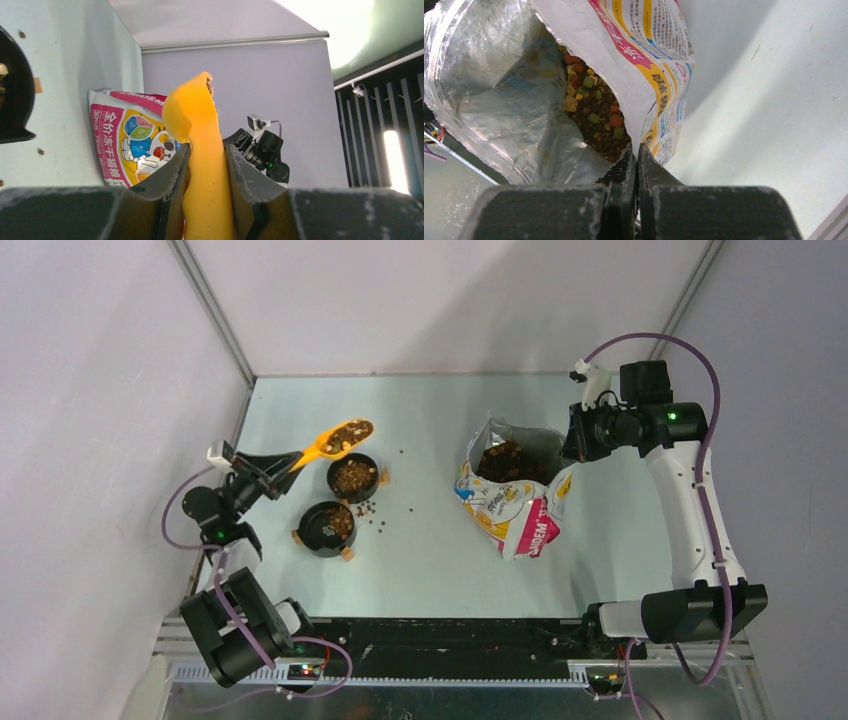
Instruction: Serve the pet food
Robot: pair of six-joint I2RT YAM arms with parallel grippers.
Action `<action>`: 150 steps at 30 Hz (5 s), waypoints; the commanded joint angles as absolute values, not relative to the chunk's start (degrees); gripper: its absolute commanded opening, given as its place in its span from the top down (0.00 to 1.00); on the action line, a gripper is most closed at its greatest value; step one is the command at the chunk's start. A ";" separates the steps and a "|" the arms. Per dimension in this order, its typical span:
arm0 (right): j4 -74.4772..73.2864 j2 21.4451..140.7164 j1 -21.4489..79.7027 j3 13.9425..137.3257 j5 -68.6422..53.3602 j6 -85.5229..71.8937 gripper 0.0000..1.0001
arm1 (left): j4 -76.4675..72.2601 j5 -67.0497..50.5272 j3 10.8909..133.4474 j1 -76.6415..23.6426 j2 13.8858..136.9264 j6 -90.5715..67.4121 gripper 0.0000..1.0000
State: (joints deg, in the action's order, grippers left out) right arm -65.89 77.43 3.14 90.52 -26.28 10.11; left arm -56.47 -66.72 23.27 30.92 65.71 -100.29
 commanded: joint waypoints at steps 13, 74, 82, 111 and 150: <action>-60.00 73.38 2.46 91.41 -29.93 10.17 1.00 | 26.41 -78.34 37.64 48.25 61.09 -30.43 1.00; -57.66 70.25 1.23 86.16 -32.12 8.70 1.00 | 59.72 -23.82 65.38 27.81 57.79 -3.83 1.00; -56.39 69.55 0.53 85.08 -32.41 8.09 1.00 | 64.34 -12.92 71.17 19.03 57.77 -1.17 1.00; -56.83 69.23 0.53 86.43 -33.49 7.28 1.00 | 51.20 -6.96 68.66 0.57 61.92 3.25 1.00; -60.02 68.82 -4.18 93.89 -35.34 7.63 0.50 | 60.58 -33.36 76.11 -20.70 71.61 6.45 1.00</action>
